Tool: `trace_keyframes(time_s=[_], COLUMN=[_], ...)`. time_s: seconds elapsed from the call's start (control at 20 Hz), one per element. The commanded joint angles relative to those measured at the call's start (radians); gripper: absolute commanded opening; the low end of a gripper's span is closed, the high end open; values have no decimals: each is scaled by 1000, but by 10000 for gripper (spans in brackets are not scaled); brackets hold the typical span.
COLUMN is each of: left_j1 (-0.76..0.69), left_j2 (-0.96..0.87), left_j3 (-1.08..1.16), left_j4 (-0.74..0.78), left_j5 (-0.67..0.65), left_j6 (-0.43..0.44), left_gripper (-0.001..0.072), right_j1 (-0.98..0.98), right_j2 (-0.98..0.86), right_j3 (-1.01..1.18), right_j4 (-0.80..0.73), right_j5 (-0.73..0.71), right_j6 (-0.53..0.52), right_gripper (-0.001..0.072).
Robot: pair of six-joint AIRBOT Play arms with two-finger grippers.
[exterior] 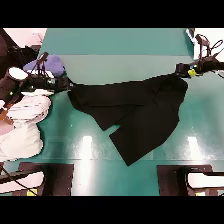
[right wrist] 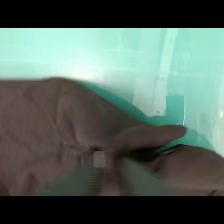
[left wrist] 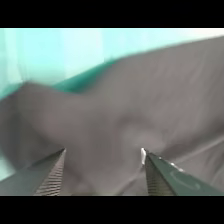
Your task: Fold the shirts.
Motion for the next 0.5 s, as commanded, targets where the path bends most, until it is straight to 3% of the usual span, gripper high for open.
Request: trace_keyframes(time_s=[0.0, 0.05, 0.2, 0.45], left_j1=[10, 13, -1, -174], left_j2=[-7, -2, 42, 122], left_j3=[84, 101, 28, -325], left_j4=[5, 7, 12, -44], left_j5=[-102, -168, -260, -153], left_j6=[-13, -13, -16, -85], left_gripper=[574, 514, 497, 497], right_j1=[-29, -48, -115, -192], right_j2=[-30, -11, 108, 310], right_j3=[84, 95, 13, -238], right_j4=[6, 4, 6, 6], right_j5=[89, 150, 204, 192], right_j6=[27, 24, 5, 3], right_gripper=[377, 376, 376, 375])
